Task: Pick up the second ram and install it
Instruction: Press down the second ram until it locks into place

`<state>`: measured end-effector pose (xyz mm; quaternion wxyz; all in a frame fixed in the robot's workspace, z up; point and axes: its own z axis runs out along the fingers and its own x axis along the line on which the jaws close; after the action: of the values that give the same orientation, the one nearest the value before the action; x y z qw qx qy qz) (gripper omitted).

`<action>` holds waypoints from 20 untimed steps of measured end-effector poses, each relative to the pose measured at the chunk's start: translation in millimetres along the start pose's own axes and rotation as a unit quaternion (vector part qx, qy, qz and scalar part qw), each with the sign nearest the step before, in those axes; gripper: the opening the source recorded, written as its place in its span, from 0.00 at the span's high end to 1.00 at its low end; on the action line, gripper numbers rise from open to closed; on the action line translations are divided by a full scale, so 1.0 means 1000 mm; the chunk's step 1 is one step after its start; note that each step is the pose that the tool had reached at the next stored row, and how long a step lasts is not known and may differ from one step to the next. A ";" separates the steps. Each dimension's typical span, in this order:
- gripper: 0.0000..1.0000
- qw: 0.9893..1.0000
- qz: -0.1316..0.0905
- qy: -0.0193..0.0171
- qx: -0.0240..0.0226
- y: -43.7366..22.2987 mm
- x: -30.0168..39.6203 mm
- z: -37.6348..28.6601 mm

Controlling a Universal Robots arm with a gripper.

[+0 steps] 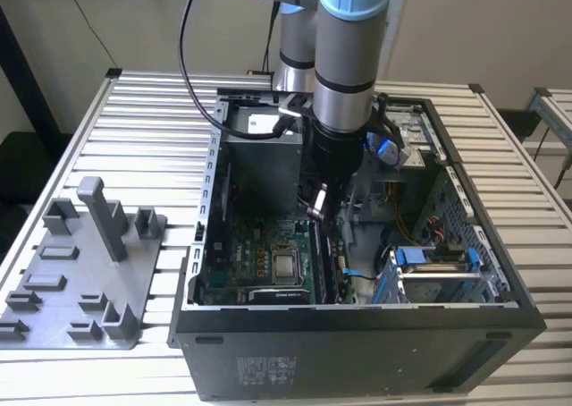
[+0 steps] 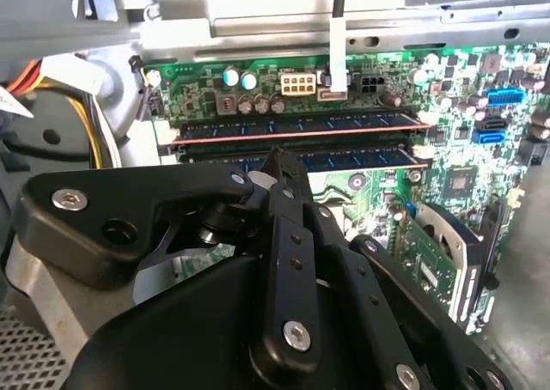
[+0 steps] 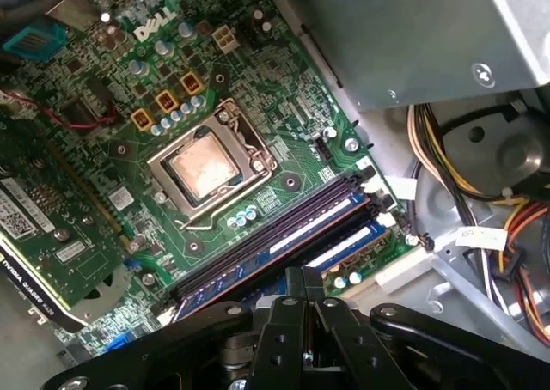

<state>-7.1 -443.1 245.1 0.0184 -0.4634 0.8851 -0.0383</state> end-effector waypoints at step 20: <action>0.89 0.992 -0.119 -0.027 -0.014 0.0058 0.0035 0.0088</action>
<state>-13.2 -443.1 235.9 0.0312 -0.5661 0.8236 -0.0156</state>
